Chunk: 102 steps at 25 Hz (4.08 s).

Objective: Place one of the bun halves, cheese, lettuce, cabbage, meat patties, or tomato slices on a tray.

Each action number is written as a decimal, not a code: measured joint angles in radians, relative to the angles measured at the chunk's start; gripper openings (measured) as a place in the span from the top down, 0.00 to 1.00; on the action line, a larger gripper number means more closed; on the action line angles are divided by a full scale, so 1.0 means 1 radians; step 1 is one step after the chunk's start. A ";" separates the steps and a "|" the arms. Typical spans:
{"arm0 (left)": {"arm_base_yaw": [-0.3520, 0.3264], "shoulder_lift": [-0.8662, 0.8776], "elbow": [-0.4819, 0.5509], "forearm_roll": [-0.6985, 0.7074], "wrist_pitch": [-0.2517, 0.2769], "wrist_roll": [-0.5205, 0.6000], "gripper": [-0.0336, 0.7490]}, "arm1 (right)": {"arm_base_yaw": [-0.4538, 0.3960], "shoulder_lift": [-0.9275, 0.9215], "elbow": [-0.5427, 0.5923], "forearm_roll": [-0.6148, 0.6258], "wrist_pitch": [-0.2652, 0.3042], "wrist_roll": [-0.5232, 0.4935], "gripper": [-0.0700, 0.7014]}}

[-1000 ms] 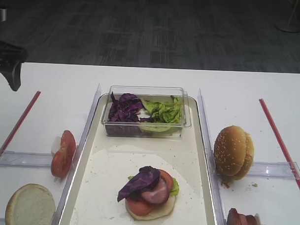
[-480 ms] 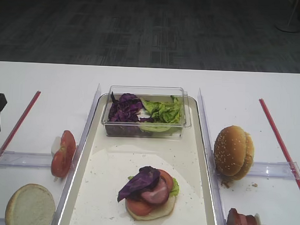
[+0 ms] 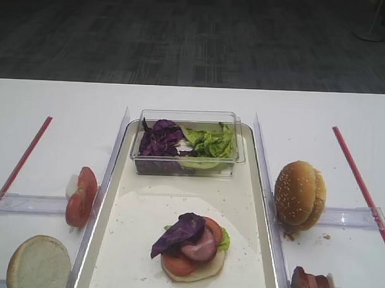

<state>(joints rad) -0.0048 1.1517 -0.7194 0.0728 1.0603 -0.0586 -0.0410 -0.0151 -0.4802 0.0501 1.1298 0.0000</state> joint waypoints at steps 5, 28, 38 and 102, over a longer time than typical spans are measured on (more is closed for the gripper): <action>0.000 -0.147 0.096 -0.009 0.006 0.000 0.19 | 0.000 0.000 0.000 0.000 0.000 0.000 0.03; 0.000 -0.729 0.223 -0.032 0.093 0.000 0.19 | 0.000 0.000 0.000 0.000 0.000 0.000 0.03; 0.000 -0.987 0.227 -0.049 0.111 0.006 0.19 | 0.000 0.000 0.000 0.000 0.000 0.000 0.03; 0.000 -1.166 0.229 -0.055 0.124 0.014 0.19 | 0.000 0.000 0.000 -0.002 0.000 0.000 0.03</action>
<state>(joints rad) -0.0048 -0.0148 -0.4906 0.0177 1.1840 -0.0443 -0.0410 -0.0151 -0.4802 0.0485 1.1298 0.0000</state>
